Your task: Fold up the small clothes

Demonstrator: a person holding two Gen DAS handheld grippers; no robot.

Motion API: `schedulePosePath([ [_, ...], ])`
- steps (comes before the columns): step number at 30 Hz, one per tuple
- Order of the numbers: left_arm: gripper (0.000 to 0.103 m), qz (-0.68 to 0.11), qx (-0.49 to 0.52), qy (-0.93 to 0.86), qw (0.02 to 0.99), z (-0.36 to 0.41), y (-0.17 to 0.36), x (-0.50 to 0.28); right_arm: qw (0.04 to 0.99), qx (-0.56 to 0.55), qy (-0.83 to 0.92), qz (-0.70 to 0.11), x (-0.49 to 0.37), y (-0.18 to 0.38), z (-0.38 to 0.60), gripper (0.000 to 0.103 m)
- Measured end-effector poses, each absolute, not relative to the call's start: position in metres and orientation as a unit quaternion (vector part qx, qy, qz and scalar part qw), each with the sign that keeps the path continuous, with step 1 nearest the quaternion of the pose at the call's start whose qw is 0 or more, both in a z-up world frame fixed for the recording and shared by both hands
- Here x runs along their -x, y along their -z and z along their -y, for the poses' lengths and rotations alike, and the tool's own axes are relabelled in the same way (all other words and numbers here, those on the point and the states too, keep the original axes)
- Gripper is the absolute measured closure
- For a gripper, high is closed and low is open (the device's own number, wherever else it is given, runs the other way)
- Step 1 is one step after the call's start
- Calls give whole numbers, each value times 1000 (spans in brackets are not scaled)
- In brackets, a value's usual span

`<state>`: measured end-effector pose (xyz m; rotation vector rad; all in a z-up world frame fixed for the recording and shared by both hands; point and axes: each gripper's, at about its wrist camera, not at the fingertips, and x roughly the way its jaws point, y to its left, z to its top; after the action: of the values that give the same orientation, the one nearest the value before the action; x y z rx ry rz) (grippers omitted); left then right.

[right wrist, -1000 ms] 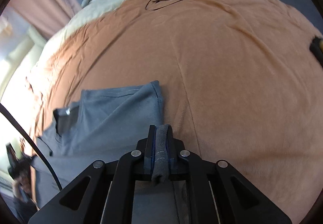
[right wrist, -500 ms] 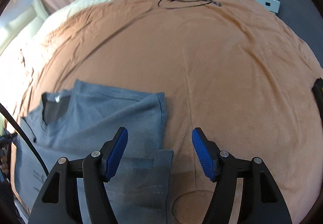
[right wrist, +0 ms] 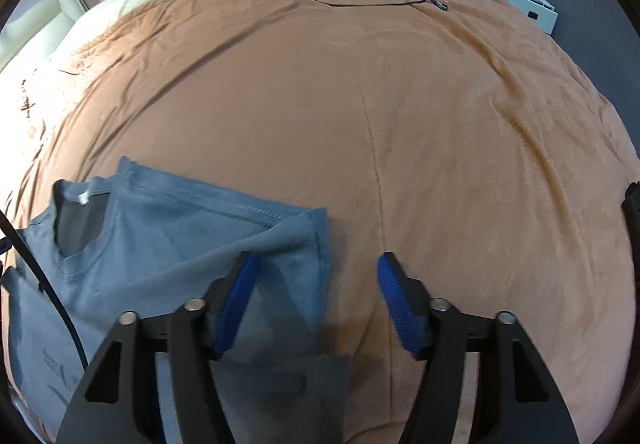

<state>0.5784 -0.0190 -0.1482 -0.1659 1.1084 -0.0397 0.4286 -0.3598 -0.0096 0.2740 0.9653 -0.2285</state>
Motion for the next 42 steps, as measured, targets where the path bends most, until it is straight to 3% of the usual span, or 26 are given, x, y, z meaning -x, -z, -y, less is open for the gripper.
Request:
schedulePosePath([
  [3, 79, -537, 87, 13, 839, 13, 161, -585, 865, -125, 115, -472, -439, 15, 361, 56],
  [11, 79, -530, 96, -2, 843, 4, 172, -595, 866, -118, 128, -469, -449, 21, 368, 56],
  [21, 78, -510, 84, -12, 856, -11, 125, -573, 879, -159, 113, -435, -416, -10, 374, 55],
  [23, 77, -514, 68, 11, 855, -8, 120, -563, 882, -150, 100, -434, -404, -15, 371, 50],
  [25, 75, -519, 48, 28, 853, -2, 117, -552, 887, -140, 81, -432, -390, -20, 368, 37],
  [29, 44, -524, 26, 65, 849, 6, 113, -533, 895, -107, 61, -429, -361, -28, 359, 32],
  [32, 31, -528, 3, 80, 846, 12, 113, -522, 897, -84, 53, -431, -343, -30, 353, 24],
  [42, 31, -573, -74, 116, 808, 28, 136, -493, 890, -16, 36, -455, -314, -29, 335, 21],
])
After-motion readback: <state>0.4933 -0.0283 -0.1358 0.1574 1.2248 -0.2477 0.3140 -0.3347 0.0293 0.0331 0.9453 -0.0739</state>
